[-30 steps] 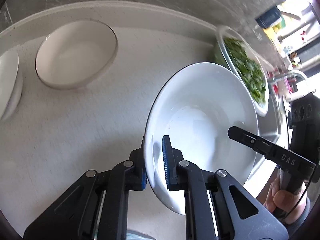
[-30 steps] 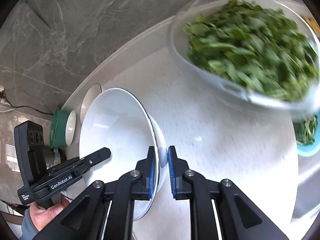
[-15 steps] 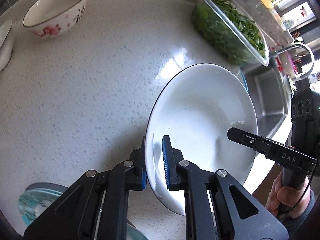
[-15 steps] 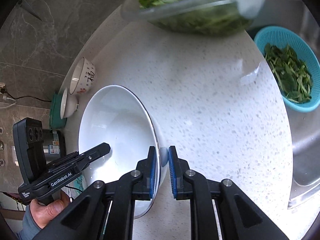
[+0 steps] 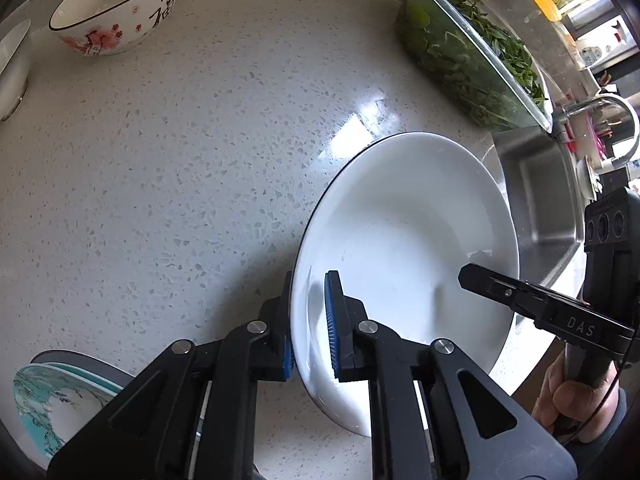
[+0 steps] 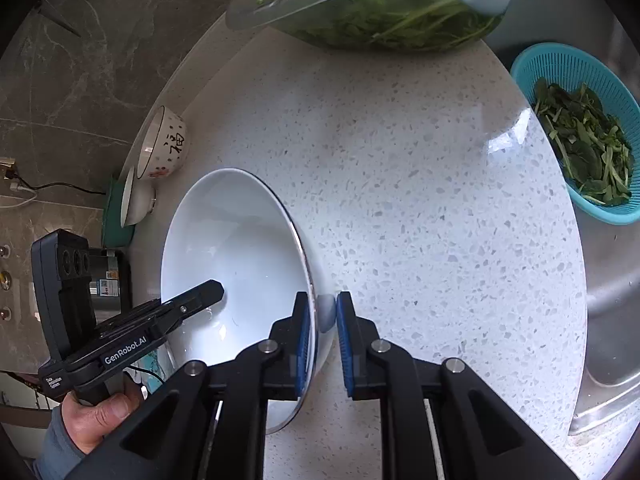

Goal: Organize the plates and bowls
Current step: 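Lift the large white bowl with both grippers and lower it beside the plate stack, then open both grippers to release the large white bowl, then move both grippers to the small white bowl beside the teal colander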

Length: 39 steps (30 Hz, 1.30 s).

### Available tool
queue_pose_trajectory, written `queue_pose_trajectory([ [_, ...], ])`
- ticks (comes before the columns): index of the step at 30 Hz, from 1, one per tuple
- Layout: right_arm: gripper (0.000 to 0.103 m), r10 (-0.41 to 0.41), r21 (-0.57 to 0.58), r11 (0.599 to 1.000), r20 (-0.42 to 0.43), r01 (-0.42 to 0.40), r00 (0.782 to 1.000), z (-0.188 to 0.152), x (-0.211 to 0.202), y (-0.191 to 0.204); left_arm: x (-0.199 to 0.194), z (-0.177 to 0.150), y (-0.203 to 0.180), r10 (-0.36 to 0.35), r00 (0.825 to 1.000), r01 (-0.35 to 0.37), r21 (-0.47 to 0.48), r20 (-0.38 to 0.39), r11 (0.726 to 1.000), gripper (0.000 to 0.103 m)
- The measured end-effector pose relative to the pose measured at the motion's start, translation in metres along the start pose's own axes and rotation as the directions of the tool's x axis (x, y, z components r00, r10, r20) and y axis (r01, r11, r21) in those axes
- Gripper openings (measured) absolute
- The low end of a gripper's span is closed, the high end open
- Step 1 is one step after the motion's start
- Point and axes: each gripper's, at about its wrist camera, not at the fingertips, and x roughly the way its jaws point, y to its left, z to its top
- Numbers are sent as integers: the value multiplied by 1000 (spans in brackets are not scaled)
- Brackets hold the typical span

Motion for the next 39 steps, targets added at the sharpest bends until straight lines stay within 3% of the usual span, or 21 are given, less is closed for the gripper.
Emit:
queue_pose_trajectory([
  [5,19,26,4,1000,8,-26,1000,0,-2,-3,0,-1,5,-3,1000,4,-37,23,999,13],
  [6,20,29,5,1000,19,-29,999,0,-5,-4,-5,-3,8,2,999,0,-47,32,999,18],
  [8,27,31,0,1000,28,-31,999,0,-10,-5,-14,-4,13,4,998,0,-65,60,998,43],
  [9,41,34,0,999,34,-34,999,1,-13,-6,-19,-4,13,7,997,-2,-72,73,997,70],
  [10,54,39,-1,999,47,-39,998,1,-19,-7,-27,-6,14,6,996,2,-77,94,997,83],
  [14,65,54,-23,998,86,-53,995,-2,-45,-9,-56,-16,20,-6,991,21,-108,137,994,85],
  [15,73,62,-21,998,92,-60,994,-2,-50,-10,-65,-19,24,-25,988,44,-127,149,991,85],
  [18,87,111,-30,994,145,-108,983,2,-78,-14,-102,-31,46,-136,968,174,-173,211,969,85],
  [20,88,156,-35,988,173,-152,972,11,-95,-11,-131,-33,70,-195,947,246,-185,256,952,85],
  [23,90,229,-73,973,182,-220,956,29,-110,13,-174,-31,117,-182,919,265,-207,350,942,85],
  [27,91,322,-178,939,158,-293,933,53,-113,77,-216,-13,191,-60,907,184,-265,416,946,85],
  [29,91,344,-225,923,124,-311,931,66,-102,122,-230,3,232,-25,900,165,-287,434,943,85],
  [32,91,341,-278,907,46,-316,939,89,-73,195,-233,32,286,0,910,143,-312,415,939,85],
  [34,88,358,-286,897,17,-338,934,99,-51,230,-226,52,315,-23,911,158,-297,412,942,85],
  [38,81,322,-254,911,-50,-324,945,120,22,299,-207,70,362,-56,918,180,-287,392,941,85],
  [39,74,312,-246,913,-86,-324,946,123,45,314,-200,75,369,-54,925,169,-282,376,944,85],
])
